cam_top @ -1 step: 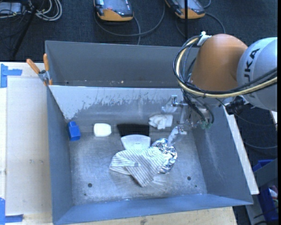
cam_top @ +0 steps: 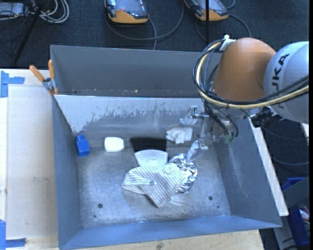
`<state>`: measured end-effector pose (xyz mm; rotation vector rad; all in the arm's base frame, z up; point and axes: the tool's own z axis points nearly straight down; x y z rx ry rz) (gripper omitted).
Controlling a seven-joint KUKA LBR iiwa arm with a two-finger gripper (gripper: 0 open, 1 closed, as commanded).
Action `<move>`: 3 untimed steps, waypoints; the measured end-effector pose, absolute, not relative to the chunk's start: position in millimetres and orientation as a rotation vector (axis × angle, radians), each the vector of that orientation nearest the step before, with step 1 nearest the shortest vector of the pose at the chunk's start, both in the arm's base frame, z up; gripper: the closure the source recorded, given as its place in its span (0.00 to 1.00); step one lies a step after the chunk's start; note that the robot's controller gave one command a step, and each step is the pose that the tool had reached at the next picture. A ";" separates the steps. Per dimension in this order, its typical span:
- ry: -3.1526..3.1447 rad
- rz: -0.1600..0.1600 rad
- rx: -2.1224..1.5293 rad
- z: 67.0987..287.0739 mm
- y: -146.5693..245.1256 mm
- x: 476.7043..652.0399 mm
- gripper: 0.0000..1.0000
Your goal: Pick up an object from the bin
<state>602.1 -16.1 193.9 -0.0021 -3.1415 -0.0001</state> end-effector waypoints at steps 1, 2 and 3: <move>-3.141 0.000 0.028 81.1 6.4 610.2 1.00; -3.142 0.000 0.028 81.2 6.5 610.5 1.00; -3.143 0.001 0.019 81.2 7.3 612.6 1.00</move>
Offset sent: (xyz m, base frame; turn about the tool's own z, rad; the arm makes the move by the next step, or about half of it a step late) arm 0.0000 0.0000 0.0000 0.0000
